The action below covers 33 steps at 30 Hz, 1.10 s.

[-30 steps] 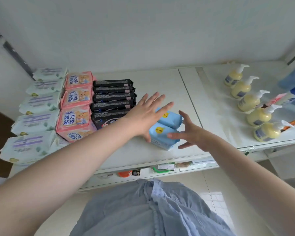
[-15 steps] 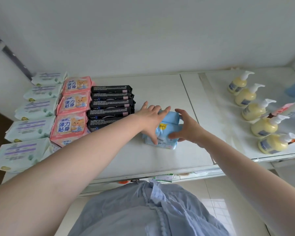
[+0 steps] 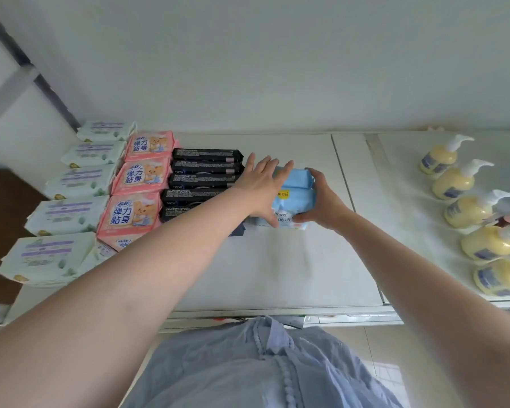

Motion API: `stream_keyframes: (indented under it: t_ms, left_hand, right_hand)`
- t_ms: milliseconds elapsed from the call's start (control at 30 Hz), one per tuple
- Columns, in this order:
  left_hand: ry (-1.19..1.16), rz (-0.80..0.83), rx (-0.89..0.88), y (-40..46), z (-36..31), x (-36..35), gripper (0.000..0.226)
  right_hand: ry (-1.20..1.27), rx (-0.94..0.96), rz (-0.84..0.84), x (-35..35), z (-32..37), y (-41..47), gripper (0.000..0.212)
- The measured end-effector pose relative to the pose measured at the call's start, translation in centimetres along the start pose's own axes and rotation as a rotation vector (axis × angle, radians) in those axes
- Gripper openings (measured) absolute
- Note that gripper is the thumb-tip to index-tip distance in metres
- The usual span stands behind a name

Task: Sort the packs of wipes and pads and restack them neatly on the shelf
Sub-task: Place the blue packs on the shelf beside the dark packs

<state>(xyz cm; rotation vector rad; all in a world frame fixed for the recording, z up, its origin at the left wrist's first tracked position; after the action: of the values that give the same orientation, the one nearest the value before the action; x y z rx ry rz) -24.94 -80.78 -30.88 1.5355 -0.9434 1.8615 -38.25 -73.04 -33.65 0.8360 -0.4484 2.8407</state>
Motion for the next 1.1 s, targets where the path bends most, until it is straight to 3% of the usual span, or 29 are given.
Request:
stream_keyframes:
  t_ms: [267,567,733,900,1100]
  left_hand:
    - [-0.057,0.081,0.077,-0.3,3.8,-0.3,0.119]
    - [-0.195,0.074,0.084,-0.9,4.4,-2.1,0.1]
    - [-0.164,0.031,0.057,-0.6,4.3,-2.1,0.112]
    - [-0.193,-0.007,0.036,-0.3,4.3,-2.1,0.116]
    - [-0.175,-0.02,0.01,-0.1,4.0,-1.9,0.114]
  right_hand:
    - [0.096,0.022,0.104,-2.1,1.0,2.4,0.134]
    - [0.203,0.043,0.108,-2.4,0.8,2.8,0.137]
    - [0.161,0.037,-0.002,-2.3,0.6,3.0,0.116]
    - [0.181,0.026,0.059,-2.9,-0.4,2.5,0.132]
    - [0.149,0.055,-0.005,-3.0,-1.4,2.4,0.125]
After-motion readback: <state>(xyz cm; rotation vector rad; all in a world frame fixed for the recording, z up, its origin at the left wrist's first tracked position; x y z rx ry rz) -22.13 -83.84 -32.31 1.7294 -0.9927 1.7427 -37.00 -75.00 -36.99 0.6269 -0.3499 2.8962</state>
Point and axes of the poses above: each hand's wrist, its own y-axis towards the middle knuckle, its own x-axis out of the back of the hand, z = x × y, the point moved 4 cm from there along y, towards the middle knuckle
